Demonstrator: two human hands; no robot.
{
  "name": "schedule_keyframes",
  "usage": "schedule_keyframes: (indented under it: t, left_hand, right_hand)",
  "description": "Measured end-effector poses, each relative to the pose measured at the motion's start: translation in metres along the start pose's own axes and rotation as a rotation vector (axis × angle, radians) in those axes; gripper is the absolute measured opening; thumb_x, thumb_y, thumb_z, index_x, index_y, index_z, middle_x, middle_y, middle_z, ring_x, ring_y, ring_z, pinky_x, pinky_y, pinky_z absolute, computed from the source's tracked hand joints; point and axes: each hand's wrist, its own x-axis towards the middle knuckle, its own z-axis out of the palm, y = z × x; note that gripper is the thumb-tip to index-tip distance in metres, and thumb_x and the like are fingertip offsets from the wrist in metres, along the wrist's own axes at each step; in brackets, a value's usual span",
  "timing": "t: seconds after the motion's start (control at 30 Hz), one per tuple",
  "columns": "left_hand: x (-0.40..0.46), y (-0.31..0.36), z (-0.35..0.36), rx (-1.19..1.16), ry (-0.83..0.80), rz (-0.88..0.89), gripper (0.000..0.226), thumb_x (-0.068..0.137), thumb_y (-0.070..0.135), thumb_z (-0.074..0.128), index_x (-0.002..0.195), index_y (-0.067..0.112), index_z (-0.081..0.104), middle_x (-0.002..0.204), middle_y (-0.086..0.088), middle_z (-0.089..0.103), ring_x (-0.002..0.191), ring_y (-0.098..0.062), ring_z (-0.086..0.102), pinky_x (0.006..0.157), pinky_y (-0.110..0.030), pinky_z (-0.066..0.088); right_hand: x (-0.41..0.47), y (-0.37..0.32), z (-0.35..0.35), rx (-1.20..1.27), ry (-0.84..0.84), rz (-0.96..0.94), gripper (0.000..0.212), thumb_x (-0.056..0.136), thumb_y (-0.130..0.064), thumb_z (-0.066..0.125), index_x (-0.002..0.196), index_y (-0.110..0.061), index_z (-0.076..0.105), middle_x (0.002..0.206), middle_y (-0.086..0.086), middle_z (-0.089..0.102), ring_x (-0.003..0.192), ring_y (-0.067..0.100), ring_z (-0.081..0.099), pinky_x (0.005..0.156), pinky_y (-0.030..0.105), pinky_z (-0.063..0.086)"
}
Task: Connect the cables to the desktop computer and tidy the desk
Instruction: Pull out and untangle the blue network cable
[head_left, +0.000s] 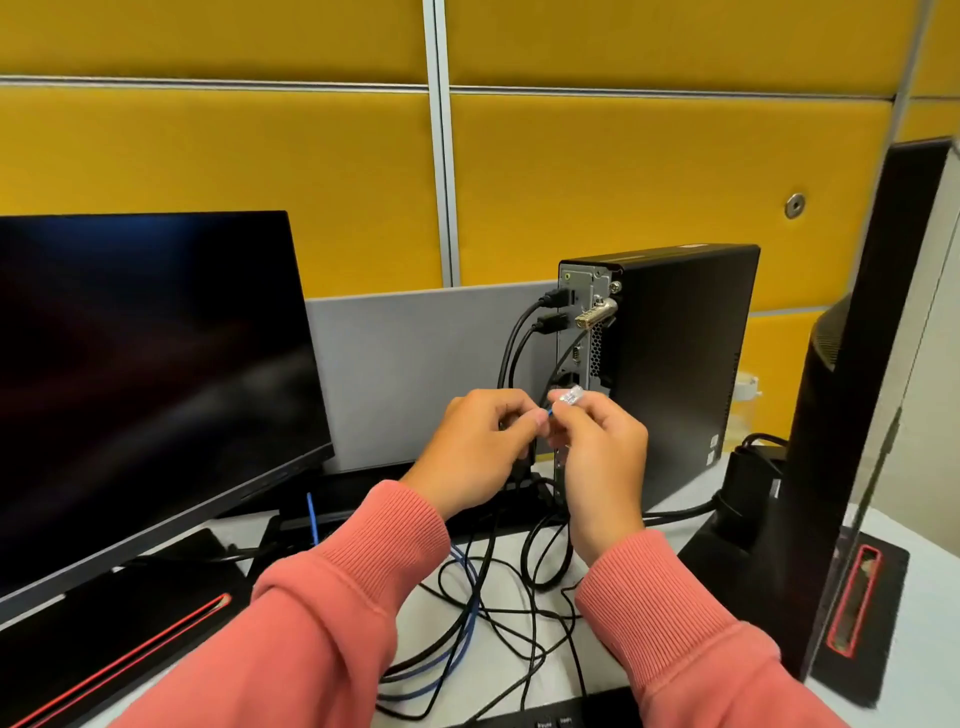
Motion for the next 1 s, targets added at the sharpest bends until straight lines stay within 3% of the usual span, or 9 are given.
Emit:
schedule_keyframes:
  t: [0.07, 0.17, 0.23, 0.37, 0.5, 0.7, 0.8, 0.93, 1.0]
  left_hand:
    - [0.008, -0.002, 0.009, -0.022, 0.05, -0.039, 0.024, 0.1, 0.024, 0.061, 0.08, 0.019, 0.073, 0.069, -0.011, 0.066, 0.059, -0.008, 0.05, 0.061, -0.023, 0.045]
    - [0.018, -0.007, 0.025, 0.159, 0.144, -0.081, 0.025, 0.1, 0.03, 0.059, 0.078, 0.022, 0.065, 0.067, -0.001, 0.063, 0.065, -0.015, 0.056, 0.062, -0.033, 0.049]
    - [0.021, -0.005, 0.032, 0.381, 0.183, -0.071, 0.025, 0.103, 0.035, 0.053, 0.081, 0.024, 0.058, 0.075, 0.003, 0.06, 0.07, -0.02, 0.055, 0.06, -0.034, 0.041]
    - [0.03, 0.0, 0.035, 0.697, 0.189, 0.034, 0.016, 0.105, 0.028, 0.05, 0.098, 0.02, 0.062, 0.096, -0.006, 0.067, 0.088, -0.031, 0.067, 0.064, -0.036, 0.039]
    - [0.044, -0.001, 0.032, 0.811, 0.152, 0.064, 0.007, 0.1, 0.013, 0.057, 0.102, 0.017, 0.063, 0.102, -0.007, 0.067, 0.091, -0.034, 0.069, 0.064, -0.038, 0.04]
    - [0.055, -0.004, 0.037, 0.867, 0.126, 0.145, 0.014, 0.095, 0.011, 0.065, 0.109, 0.015, 0.066, 0.101, -0.007, 0.069, 0.088, -0.031, 0.071, 0.068, -0.04, 0.052]
    - [0.056, -0.01, 0.039, 0.874, 0.143, 0.166, 0.013, 0.096, 0.01, 0.064, 0.109, 0.015, 0.066, 0.101, -0.007, 0.069, 0.088, -0.032, 0.071, 0.067, -0.039, 0.05]
    - [0.058, -0.015, 0.04, 0.858, 0.185, 0.199, 0.011, 0.095, 0.01, 0.065, 0.104, 0.016, 0.066, 0.096, -0.005, 0.069, 0.083, -0.032, 0.071, 0.061, -0.037, 0.044]
    - [0.06, -0.016, 0.041, 0.834, 0.205, 0.211, 0.009, 0.094, 0.011, 0.068, 0.1, 0.017, 0.066, 0.093, -0.004, 0.069, 0.079, -0.032, 0.071, 0.057, -0.037, 0.042]
  right_hand:
    - [0.008, 0.003, 0.001, -0.023, 0.068, 0.026, 0.024, 0.088, -0.002, 0.058, 0.084, -0.018, 0.076, 0.087, 0.0, 0.074, 0.081, 0.018, 0.068, 0.072, 0.034, 0.059]
    - [0.019, 0.004, 0.003, -0.087, 0.293, -0.046, 0.039, 0.085, 0.0, 0.055, 0.101, -0.032, 0.068, 0.099, 0.0, 0.07, 0.084, 0.016, 0.067, 0.081, 0.046, 0.06]
    - [0.026, -0.003, 0.008, -0.049, 0.439, -0.148, 0.049, 0.084, 0.005, 0.055, 0.112, -0.034, 0.06, 0.109, 0.001, 0.06, 0.082, 0.016, 0.061, 0.082, 0.042, 0.057]
    - [0.053, -0.025, 0.027, 0.089, 0.558, -0.333, 0.043, 0.087, -0.002, 0.053, 0.123, -0.025, 0.061, 0.123, -0.002, 0.052, 0.107, 0.022, 0.054, 0.09, 0.031, 0.047]
    - [0.086, -0.04, 0.038, 0.122, 0.511, -0.422, 0.035, 0.098, -0.02, 0.045, 0.123, -0.022, 0.068, 0.139, -0.002, 0.051, 0.128, 0.009, 0.048, 0.111, 0.034, 0.036]
    - [0.096, -0.032, 0.029, -0.106, 0.332, -0.428, 0.043, 0.104, -0.039, 0.028, 0.128, -0.038, 0.063, 0.149, -0.016, 0.048, 0.138, 0.001, 0.038, 0.119, 0.049, 0.022]
    - [0.103, -0.028, 0.026, -0.227, 0.308, -0.468, 0.043, 0.102, -0.034, 0.03, 0.129, -0.035, 0.063, 0.146, -0.013, 0.048, 0.134, 0.005, 0.039, 0.116, 0.046, 0.026]
    - [0.111, -0.027, 0.025, -0.22, 0.282, -0.563, 0.036, 0.095, -0.021, 0.037, 0.113, -0.02, 0.068, 0.138, 0.001, 0.054, 0.131, 0.011, 0.046, 0.109, 0.035, 0.036]
    - [0.117, -0.026, 0.027, -0.199, 0.271, -0.589, 0.031, 0.092, -0.017, 0.039, 0.105, -0.019, 0.067, 0.132, 0.006, 0.059, 0.134, 0.022, 0.047, 0.109, 0.042, 0.038]
